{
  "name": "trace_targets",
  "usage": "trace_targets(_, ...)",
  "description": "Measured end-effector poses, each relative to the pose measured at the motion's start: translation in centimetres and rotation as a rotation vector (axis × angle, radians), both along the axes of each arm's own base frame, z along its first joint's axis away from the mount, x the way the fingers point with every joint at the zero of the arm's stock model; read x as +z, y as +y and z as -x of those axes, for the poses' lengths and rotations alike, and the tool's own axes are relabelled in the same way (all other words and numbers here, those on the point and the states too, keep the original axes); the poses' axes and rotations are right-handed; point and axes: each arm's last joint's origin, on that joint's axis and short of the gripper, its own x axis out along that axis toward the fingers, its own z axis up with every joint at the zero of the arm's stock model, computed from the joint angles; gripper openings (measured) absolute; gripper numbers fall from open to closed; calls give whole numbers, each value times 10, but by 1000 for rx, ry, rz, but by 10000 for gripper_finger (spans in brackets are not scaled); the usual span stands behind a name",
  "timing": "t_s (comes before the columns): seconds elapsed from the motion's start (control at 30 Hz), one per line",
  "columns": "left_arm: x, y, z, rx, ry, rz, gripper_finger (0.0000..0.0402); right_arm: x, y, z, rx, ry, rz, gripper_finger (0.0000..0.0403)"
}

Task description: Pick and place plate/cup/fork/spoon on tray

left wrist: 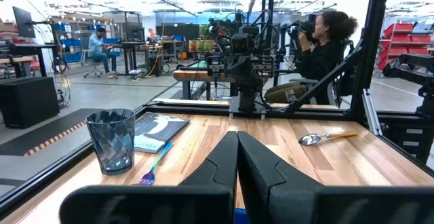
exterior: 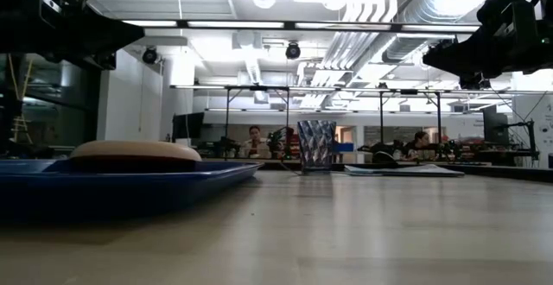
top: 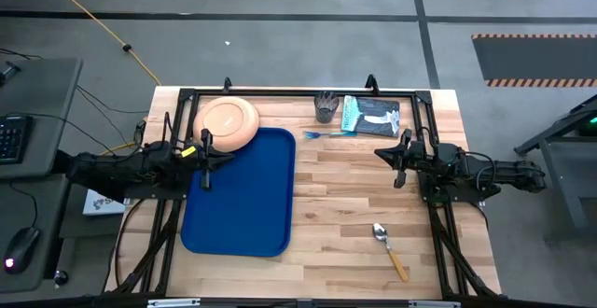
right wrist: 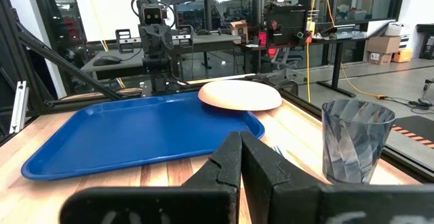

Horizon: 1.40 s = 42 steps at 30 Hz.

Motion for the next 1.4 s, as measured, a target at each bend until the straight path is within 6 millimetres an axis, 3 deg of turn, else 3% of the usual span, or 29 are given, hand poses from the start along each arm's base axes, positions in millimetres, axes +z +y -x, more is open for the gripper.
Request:
trace_targets(1.13, 1, 0, 0, -1, -7, 5, 0, 0, 0, 0, 0, -1, 0, 0)
trace_targets(1.3, 23, 1, 3, 25, -231, -1, 2, 0, 0, 0, 0, 0, 0, 0)
trace_targets(1.4, 33, 1, 2, 35, -261, -41, 21, 0, 0, 0, 0, -1, 0, 0)
